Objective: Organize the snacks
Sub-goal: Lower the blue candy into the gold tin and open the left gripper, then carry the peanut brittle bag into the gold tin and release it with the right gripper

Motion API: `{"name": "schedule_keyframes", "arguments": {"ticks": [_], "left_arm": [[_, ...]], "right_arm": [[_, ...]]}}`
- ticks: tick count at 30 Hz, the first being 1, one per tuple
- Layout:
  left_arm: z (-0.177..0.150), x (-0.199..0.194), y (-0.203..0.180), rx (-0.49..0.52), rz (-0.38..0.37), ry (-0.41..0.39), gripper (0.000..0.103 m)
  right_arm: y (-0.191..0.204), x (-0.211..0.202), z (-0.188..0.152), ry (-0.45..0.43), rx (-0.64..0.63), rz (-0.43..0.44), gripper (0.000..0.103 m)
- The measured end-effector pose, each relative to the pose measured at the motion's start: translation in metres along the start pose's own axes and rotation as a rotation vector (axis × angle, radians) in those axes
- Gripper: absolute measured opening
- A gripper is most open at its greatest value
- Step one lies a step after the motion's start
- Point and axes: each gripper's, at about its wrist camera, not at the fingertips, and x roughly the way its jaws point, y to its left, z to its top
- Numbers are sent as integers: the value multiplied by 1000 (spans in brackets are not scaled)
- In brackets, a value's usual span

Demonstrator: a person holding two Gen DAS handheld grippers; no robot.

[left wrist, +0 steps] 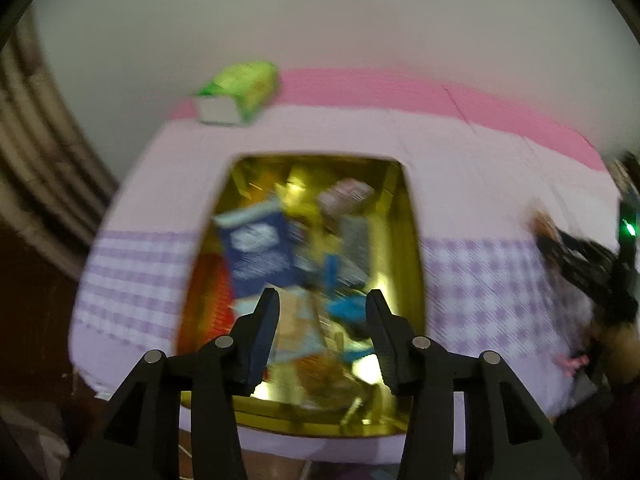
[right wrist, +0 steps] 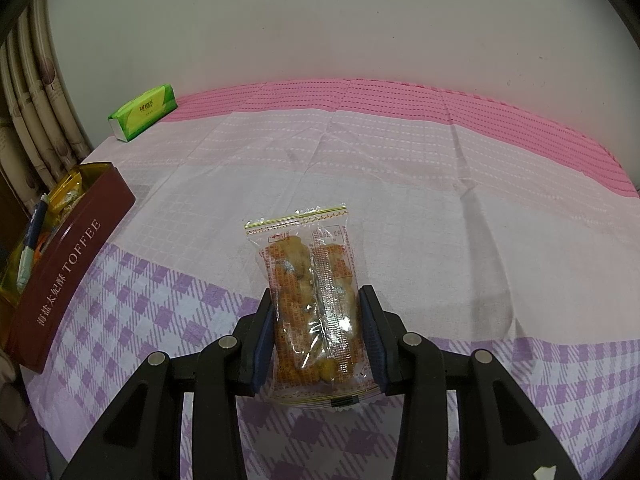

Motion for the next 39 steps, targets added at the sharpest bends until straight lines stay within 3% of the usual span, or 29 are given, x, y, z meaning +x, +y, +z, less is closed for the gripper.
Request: {"name": "schedule_keyframes", "arguments": {"ticks": [4, 7, 13, 19, 25, 31, 39], "left_arm": [[3, -17, 22, -87, 83, -92, 55], [5, -22, 38, -153, 116, -117, 56], [4, -13, 58, -217, 157, -62, 57], [5, -9, 69, -262, 188, -44, 58], [3, -6, 68, -261, 196, -22, 59], [4, -6, 64, -237, 206, -35, 62], [4, -6, 65, -227, 210, -29, 67]], "right_arm": [[1, 0, 1, 30, 7, 25, 37], [5, -4, 2, 33, 24, 53, 37], [25, -27, 8, 3, 54, 154, 37], [73, -54, 29, -31, 7, 283, 37], [135, -64, 47, -28, -74, 389, 37], [182, -52, 60, 3, -119, 440, 37], [212, -32, 65, 46, -117, 469, 37]]}}
